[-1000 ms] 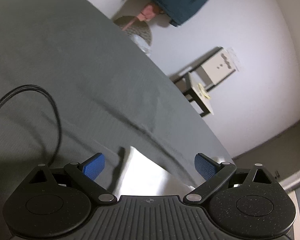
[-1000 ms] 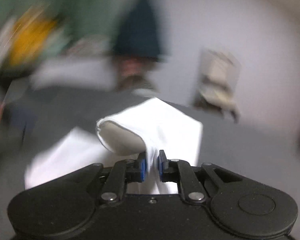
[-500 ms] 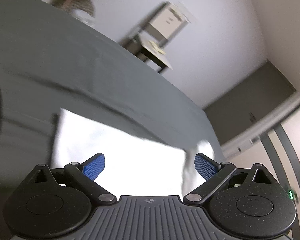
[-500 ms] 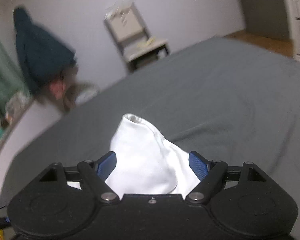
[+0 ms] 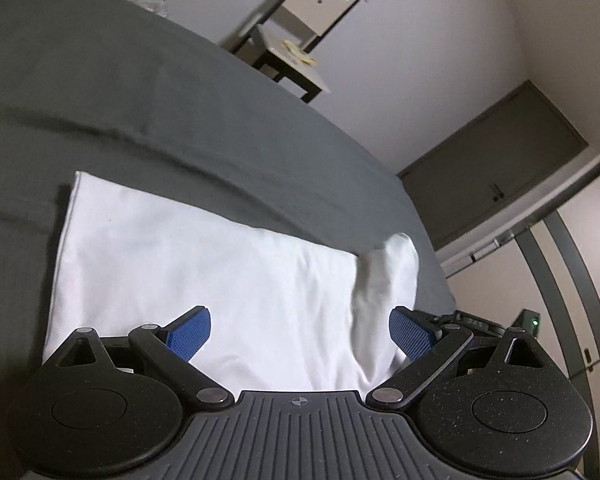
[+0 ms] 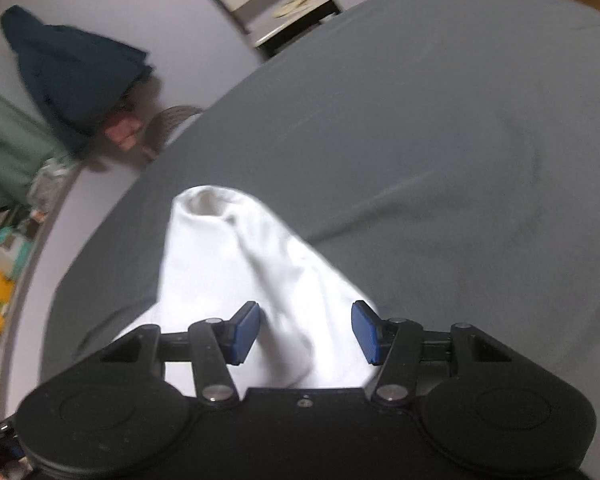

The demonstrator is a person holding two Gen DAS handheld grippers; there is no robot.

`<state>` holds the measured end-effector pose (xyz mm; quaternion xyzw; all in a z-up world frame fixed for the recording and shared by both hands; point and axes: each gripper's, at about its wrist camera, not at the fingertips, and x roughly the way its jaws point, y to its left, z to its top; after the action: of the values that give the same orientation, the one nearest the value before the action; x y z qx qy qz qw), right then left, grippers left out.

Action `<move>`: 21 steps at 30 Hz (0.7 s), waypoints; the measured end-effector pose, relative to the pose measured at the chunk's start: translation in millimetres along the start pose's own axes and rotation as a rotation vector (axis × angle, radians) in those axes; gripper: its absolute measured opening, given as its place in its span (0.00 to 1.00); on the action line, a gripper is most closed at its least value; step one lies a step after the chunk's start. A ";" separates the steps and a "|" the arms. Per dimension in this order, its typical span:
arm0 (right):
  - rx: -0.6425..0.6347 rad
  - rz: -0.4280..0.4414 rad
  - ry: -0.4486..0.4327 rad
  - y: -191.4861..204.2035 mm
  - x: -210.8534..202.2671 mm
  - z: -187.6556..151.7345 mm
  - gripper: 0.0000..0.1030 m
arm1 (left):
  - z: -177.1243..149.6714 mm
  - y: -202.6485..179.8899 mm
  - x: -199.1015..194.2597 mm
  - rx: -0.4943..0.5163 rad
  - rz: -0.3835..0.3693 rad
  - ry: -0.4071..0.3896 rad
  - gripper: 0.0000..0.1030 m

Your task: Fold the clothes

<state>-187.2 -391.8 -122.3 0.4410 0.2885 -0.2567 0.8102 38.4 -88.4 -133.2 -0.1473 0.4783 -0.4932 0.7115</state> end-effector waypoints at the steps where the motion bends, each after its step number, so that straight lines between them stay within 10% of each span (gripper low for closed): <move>1: 0.010 0.014 0.026 -1.0 5.7 -1.7 0.49 | -0.1 0.2 1.0 0.000 0.007 0.001 0.94; 9: 0.093 0.134 0.071 -10.6 14.4 -9.2 0.12 | -2.4 -0.5 2.8 0.010 0.037 0.015 0.94; 15: -0.037 0.009 -0.063 13.4 -31.4 -17.1 0.11 | -1.5 -2.1 0.5 0.003 0.041 -0.002 0.94; 19: -0.088 -0.133 -0.066 19.2 -26.9 -15.3 0.26 | -2.1 0.2 -3.1 -0.001 0.039 -0.009 0.94; 21: -0.113 -0.204 -0.068 22.1 -24.7 -14.3 0.55 | -1.6 0.7 -2.9 -0.002 0.038 -0.006 0.94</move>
<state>-193.1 -364.9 -99.0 0.3541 0.3182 -0.3360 0.8127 37.2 -85.3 -132.9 -0.1401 0.4794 -0.4787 0.7221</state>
